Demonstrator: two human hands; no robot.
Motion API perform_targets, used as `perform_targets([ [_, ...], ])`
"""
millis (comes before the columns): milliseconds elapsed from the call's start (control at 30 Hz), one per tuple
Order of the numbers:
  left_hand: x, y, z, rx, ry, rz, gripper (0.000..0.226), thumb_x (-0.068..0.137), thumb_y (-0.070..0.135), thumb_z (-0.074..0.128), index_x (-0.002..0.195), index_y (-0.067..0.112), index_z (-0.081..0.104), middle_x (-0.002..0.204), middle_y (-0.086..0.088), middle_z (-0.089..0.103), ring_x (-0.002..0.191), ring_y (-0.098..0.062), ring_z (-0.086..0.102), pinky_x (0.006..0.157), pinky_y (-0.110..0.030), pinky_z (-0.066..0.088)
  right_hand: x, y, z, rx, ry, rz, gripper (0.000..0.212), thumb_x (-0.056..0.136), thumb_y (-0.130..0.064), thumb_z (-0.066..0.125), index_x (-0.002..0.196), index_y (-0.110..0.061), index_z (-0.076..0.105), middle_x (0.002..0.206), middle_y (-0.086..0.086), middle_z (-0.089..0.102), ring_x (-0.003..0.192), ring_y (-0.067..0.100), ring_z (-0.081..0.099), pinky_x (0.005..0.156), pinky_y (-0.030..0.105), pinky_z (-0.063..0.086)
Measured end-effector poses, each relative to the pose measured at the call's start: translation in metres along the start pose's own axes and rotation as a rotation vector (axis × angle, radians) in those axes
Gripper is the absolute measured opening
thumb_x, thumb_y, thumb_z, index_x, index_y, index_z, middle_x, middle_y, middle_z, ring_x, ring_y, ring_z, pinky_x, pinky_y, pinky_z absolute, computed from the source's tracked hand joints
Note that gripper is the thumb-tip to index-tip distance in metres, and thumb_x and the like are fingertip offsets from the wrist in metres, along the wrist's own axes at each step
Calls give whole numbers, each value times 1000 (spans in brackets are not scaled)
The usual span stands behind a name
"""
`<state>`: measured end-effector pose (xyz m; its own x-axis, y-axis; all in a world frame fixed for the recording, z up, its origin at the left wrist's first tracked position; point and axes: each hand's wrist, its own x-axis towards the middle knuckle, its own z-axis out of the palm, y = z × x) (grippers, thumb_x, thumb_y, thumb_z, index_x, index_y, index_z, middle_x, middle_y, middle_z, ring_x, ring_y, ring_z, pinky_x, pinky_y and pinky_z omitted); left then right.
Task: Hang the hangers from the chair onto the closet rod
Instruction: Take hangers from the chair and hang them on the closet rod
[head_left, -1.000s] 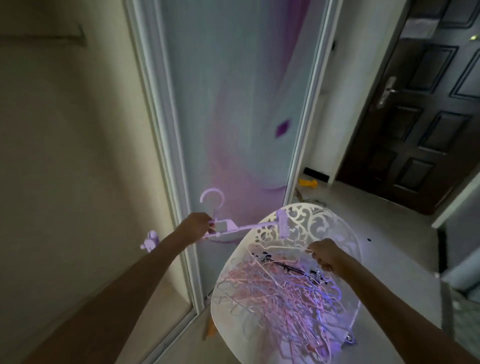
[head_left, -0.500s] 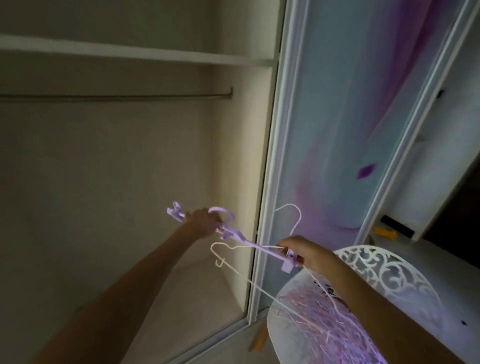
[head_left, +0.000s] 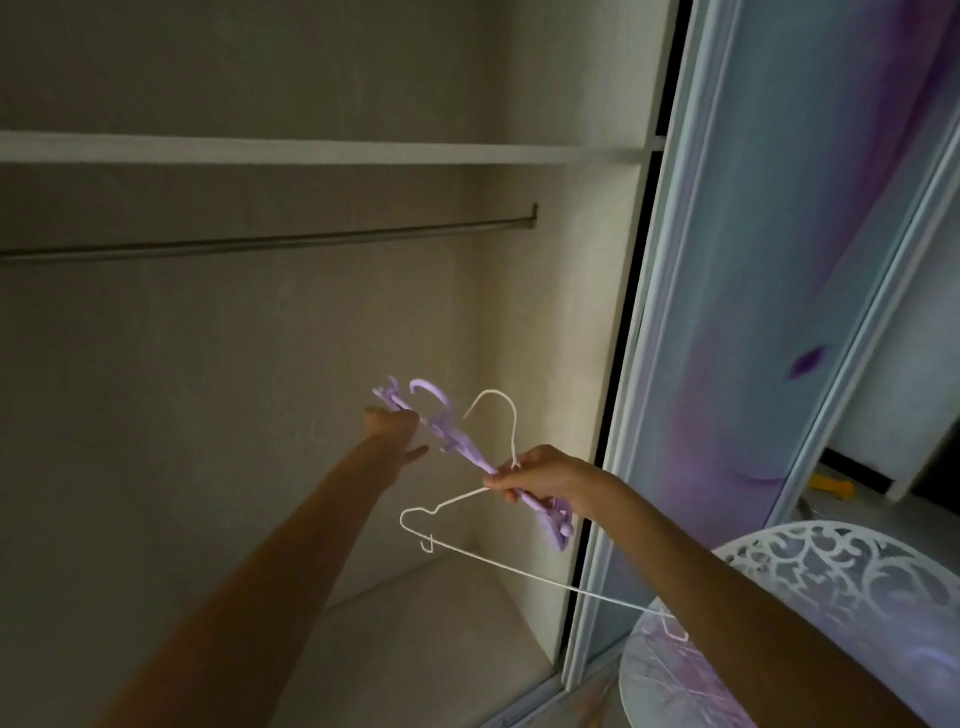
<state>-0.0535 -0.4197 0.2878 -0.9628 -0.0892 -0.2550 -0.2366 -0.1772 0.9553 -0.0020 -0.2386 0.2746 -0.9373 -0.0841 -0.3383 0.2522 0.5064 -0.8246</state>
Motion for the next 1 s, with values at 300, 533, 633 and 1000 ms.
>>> perform_targets([
  [300, 56, 3, 13, 91, -260, -307, 26, 93, 28, 51, 73, 12, 52, 65, -2, 61, 70, -15, 55, 72, -37, 48, 40, -6, -23, -96, -71, 22, 30, 84, -40, 65, 65, -17, 65, 50, -6, 52, 37, 2, 35, 43, 11, 33],
  [533, 136, 34, 58, -127, -162, -152, 47, 100, 36, 37, 63, 8, 44, 37, -3, 42, 34, -14, 44, 38, -29, 52, 116, -28, -94, 97, -95, -29, 31, 96, -26, 48, 115, -4, 58, 80, 1, 61, 44, 3, 41, 40, 12, 28],
  [633, 152, 53, 59, -112, -138, -104, 49, 99, 38, 36, 61, 8, 44, 36, -1, 40, 38, -13, 42, 36, -28, 51, 139, -34, -113, 120, 47, -17, 17, 97, -18, 44, 109, -9, 50, 74, 1, 54, 46, 7, 39, 36, 13, 25],
  [1000, 234, 110, 44, -116, -181, -33, 31, 97, 25, 46, 78, 4, 56, 52, -6, 67, 46, -13, 65, 47, -28, 58, 266, -139, -154, -223, 318, -383, 24, 98, -15, 37, 115, -7, 52, 105, 10, 68, 47, 3, 56, 47, 12, 42],
])
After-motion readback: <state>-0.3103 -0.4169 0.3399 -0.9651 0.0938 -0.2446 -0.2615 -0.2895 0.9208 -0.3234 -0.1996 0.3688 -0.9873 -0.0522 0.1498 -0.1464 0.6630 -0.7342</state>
